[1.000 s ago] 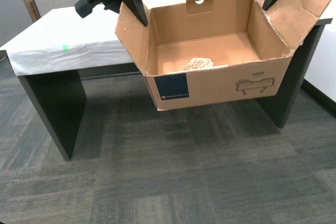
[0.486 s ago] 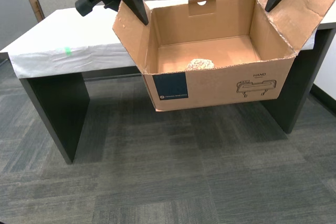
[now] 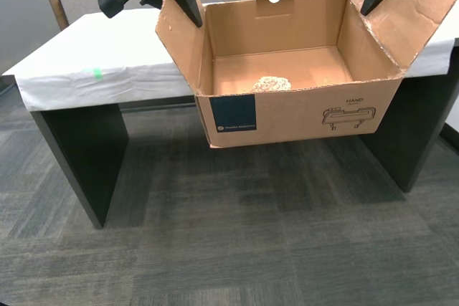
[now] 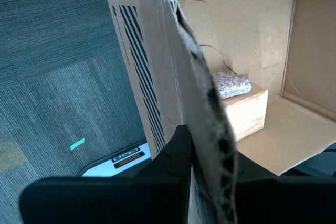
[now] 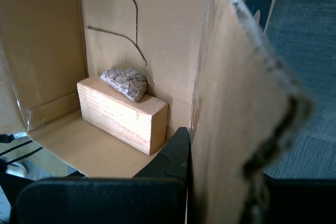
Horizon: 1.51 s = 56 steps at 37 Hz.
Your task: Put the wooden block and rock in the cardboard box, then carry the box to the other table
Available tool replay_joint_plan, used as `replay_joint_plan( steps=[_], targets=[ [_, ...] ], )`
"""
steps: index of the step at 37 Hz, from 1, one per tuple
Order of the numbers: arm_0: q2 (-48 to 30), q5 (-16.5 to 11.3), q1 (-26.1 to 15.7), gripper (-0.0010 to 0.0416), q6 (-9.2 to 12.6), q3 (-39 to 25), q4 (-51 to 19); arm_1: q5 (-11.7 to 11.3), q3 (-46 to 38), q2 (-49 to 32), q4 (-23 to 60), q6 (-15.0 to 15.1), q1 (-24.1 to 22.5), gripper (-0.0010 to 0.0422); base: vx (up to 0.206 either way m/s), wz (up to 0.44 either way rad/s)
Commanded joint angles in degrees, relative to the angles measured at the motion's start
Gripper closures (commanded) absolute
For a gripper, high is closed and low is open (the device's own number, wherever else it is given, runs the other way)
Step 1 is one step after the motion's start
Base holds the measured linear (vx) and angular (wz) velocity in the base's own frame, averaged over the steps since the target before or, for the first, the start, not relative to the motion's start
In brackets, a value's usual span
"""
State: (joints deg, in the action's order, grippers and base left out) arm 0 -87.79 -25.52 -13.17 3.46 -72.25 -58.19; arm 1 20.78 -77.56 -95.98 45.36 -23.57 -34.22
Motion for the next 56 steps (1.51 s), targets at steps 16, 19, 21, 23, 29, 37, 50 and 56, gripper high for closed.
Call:
replay_joint_plan(
  steps=[16,19,21,23,29,37,50,56],
  targets=[
    [0.0,-1.2,-0.3,0.0406,0.9,0.0,0.6,1.1,-0.1,0.1,-0.4,-3.8,-1.9,0.0413,0.107,0.015],
    [0.0,-1.2,-0.3,0.0406,0.9,0.0,0.6,1.1,-0.1,0.2,-0.5,-4.1,-1.9,0.0413,0.097,0.01],
    [0.0,-1.2,-0.3,0.0406,0.9,0.0,0.6,1.0,-0.1,0.2,-0.5,-4.1,-1.9,0.0413,0.097,0.009],
    [0.0,-1.2,-0.3,0.0406,0.9,0.0,0.6,0.4,-0.1,0.2,-0.9,-4.1,-1.9,0.0413,0.096,0.0],
    [0.0,-1.2,-0.3,0.0406,0.9,0.0,0.3,-0.6,-0.1,0.3,-1.9,-4.1,-1.9,0.0413,0.095,-0.009],
    [0.0,-1.2,-0.3,0.0406,0.8,0.0,1.6,-0.1,-0.1,0.3,-2.9,-3.3,-2.1,0.0413,0.096,-0.021],
    [0.0,-1.2,-0.3,0.0406,0.9,0.0,1.8,0.3,-0.1,0.3,-3.0,-2.9,-2.2,0.0413,0.103,-0.022],
    [0.0,-1.2,-0.3,0.0406,0.9,0.0,2.0,0.3,-0.1,0.3,-3.1,-2.9,-2.2,0.0413,0.112,-0.014]
  ],
)
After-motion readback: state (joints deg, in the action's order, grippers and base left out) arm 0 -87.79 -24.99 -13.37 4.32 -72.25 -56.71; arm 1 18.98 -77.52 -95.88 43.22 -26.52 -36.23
